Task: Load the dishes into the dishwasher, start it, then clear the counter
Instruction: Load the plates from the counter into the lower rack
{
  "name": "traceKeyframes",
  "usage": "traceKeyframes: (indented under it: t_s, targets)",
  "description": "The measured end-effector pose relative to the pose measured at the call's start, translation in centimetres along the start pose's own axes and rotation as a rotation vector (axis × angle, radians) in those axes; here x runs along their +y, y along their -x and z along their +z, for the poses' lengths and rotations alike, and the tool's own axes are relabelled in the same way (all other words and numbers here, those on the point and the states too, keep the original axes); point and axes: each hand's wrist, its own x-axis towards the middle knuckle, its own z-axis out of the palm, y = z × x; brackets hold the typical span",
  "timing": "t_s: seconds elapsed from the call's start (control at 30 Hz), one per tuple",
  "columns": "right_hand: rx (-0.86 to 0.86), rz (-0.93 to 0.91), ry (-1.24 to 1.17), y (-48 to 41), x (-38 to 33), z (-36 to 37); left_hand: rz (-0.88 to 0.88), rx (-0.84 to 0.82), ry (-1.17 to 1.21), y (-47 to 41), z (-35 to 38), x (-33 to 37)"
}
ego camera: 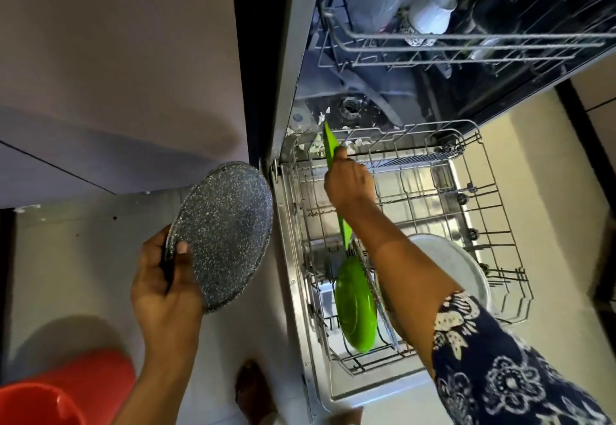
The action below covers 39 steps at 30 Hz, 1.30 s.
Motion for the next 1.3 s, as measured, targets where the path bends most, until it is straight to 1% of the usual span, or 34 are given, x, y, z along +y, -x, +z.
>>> traceKeyframes:
  t_s: [0.1,0.27,0.33,0.43,0.63,0.67,0.73,0.8,0.87,0.93,1.0,1.03,1.17,1.27,1.3]
  targets:
    - [-0.017,0.023,-0.052,-0.9,1.4,0.1,0.025,-0.009,0.0,-0.3,0.5,0.2]
    - [-0.11,0.011,-0.09,-2.1,1.0,3.8,0.03,-0.007,0.015,-0.4,0.9,-0.8]
    - [-0.186,0.024,-0.102,-2.5,0.6,5.5,0.034,-0.016,0.006,-0.3,0.7,-1.4]
    - [-0.345,0.12,-0.175,-2.9,0.7,7.5,0.03,-0.034,0.001,-0.1,0.3,-2.0]
    - [-0.419,0.139,-0.25,-4.4,1.2,7.6,0.021,-0.075,0.027,-0.7,-0.5,-2.5]
    - [-0.419,0.133,-0.267,-4.0,1.4,7.2,0.014,-0.071,0.029,-0.8,-0.4,-2.3]
    - [-0.353,0.12,-0.331,-2.2,1.7,5.7,0.015,-0.059,0.02,-0.7,-0.2,-1.5]
    - [-0.237,0.114,-0.487,0.4,2.6,3.9,0.015,-0.041,0.007,-0.5,0.4,-0.3]
    - [-0.175,0.123,-0.723,3.1,3.7,2.5,-0.012,-0.028,0.017,-0.1,1.1,1.0]
    - [-0.213,0.157,-1.064,5.9,4.6,0.9,-0.033,-0.044,0.048,0.5,2.0,2.3]
    - [-0.312,0.206,-1.386,8.4,5.7,-1.0,-0.037,-0.071,0.082,1.7,3.3,3.5]
    - [-0.361,0.221,-1.491,9.4,6.4,-1.7,-0.05,-0.071,0.111,2.5,4.1,4.0]
    - [-0.384,0.254,-1.659,12.4,11.4,-3.3,-0.1,-0.1,0.203,6.3,8.6,6.1]
    - [-0.333,0.293,-1.834,13.9,17.2,-5.1,-0.116,-0.175,0.208,10.0,12.1,6.6]
    - [-0.304,0.285,-1.843,14.3,19.6,-5.8,-0.112,-0.215,0.183,11.5,13.4,6.4]
